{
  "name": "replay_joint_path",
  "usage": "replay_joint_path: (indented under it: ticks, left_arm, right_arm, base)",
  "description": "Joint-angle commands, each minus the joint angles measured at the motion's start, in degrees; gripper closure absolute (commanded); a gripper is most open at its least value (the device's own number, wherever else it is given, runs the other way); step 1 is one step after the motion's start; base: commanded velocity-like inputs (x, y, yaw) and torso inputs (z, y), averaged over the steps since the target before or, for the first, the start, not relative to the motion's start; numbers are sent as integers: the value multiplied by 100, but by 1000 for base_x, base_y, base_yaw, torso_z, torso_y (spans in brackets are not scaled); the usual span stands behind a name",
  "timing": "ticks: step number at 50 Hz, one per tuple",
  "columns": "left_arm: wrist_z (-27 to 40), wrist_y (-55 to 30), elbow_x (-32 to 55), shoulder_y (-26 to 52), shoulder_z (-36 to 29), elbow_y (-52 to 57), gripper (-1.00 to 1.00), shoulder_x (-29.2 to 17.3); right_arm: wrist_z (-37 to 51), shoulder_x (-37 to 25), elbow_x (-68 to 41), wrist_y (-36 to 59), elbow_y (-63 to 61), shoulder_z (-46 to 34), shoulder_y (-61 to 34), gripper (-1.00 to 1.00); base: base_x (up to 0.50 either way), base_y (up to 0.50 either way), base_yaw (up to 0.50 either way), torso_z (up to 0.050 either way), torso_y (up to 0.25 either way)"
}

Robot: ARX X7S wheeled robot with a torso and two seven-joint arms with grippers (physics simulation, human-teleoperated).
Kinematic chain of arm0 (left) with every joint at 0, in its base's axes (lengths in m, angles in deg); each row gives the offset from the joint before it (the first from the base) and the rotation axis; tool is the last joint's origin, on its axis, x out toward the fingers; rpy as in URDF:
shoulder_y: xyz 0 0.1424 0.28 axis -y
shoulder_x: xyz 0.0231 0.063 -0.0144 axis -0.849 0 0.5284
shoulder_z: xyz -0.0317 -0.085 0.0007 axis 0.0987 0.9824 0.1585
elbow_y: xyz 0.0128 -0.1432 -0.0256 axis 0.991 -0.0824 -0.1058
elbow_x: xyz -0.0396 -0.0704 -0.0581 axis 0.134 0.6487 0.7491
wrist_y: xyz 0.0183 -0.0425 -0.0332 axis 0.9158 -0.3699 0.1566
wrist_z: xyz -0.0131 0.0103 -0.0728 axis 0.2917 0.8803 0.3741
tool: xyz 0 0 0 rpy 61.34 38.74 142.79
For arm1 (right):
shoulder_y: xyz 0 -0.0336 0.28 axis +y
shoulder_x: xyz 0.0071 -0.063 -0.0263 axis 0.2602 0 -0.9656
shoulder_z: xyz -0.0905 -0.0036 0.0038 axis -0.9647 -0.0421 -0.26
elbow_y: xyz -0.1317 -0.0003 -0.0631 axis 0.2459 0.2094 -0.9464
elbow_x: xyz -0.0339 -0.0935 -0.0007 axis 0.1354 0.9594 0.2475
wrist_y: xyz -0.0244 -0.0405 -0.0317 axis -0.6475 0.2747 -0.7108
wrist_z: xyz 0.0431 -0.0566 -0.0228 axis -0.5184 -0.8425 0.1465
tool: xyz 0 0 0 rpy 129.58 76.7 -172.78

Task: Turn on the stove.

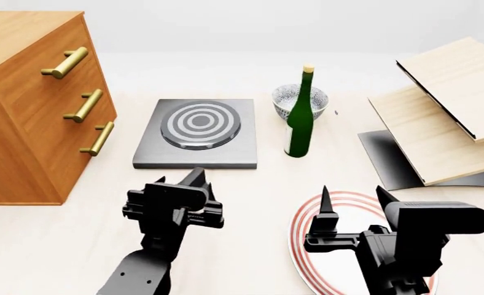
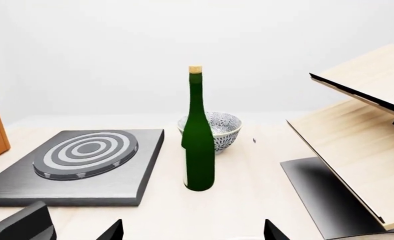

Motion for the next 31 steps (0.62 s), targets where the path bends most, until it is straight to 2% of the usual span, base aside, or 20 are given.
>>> replay_joint_path:
  ticks: [1, 9, 15, 31]
  left_arm:
    - [-52, -2225, 869, -794, 386, 3606, -100, -509]
    - [168, -2613, 1313, -1110, 1142, 4441, -100, -551]
    - [315, -2604, 1361, -1265, 1420, 4466, -100, -519]
    - [402, -2422, 1284, -1324, 1445, 4167, -100, -547]
  right_arm:
    - [46, -5, -45, -53, 12, 3, 31, -100]
    - [91, -35, -17, -87, 60, -79, 28, -100]
    - [129, -54, 39, -185, 125, -136, 54, -100]
    - [208, -82, 60, -291, 219, -199, 73, -100]
  base:
    - [0, 0, 0, 0, 0]
    - [0, 0, 0, 0, 0]
    - [0, 0, 0, 0, 0]
    - [0, 0, 0, 0, 0]
